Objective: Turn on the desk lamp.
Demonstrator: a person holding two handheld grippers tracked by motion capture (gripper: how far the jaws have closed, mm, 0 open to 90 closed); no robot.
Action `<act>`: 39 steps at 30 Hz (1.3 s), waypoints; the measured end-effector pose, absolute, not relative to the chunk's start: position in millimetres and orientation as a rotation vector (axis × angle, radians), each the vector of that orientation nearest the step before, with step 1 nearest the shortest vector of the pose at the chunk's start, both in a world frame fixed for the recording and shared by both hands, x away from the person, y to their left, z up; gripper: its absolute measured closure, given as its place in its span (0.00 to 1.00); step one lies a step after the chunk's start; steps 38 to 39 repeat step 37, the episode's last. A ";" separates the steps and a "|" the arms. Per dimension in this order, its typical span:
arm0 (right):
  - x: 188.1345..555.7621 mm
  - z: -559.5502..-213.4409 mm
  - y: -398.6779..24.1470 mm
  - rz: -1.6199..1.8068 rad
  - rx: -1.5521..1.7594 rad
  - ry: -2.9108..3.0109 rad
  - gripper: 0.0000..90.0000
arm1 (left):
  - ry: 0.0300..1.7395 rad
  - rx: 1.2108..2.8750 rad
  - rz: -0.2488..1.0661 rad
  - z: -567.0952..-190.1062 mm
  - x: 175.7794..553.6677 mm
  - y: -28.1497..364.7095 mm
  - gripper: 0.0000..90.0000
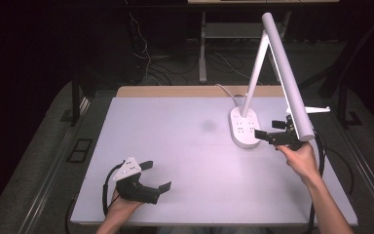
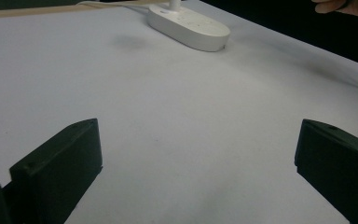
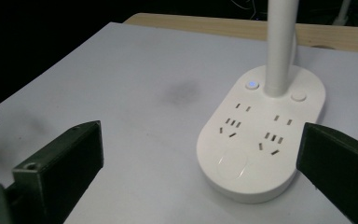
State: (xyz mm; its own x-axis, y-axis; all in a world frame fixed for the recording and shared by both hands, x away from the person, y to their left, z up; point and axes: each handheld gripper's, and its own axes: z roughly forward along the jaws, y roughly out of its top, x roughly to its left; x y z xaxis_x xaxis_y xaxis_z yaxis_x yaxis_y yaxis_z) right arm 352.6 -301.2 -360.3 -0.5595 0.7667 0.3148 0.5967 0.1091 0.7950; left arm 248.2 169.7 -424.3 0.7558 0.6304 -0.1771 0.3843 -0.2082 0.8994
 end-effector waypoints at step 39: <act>252.5 -414.7 -287.9 1.499 1.289 2.249 0.00 | 0.784 1.841 0.270 -424.9 248.7 169.0 0.00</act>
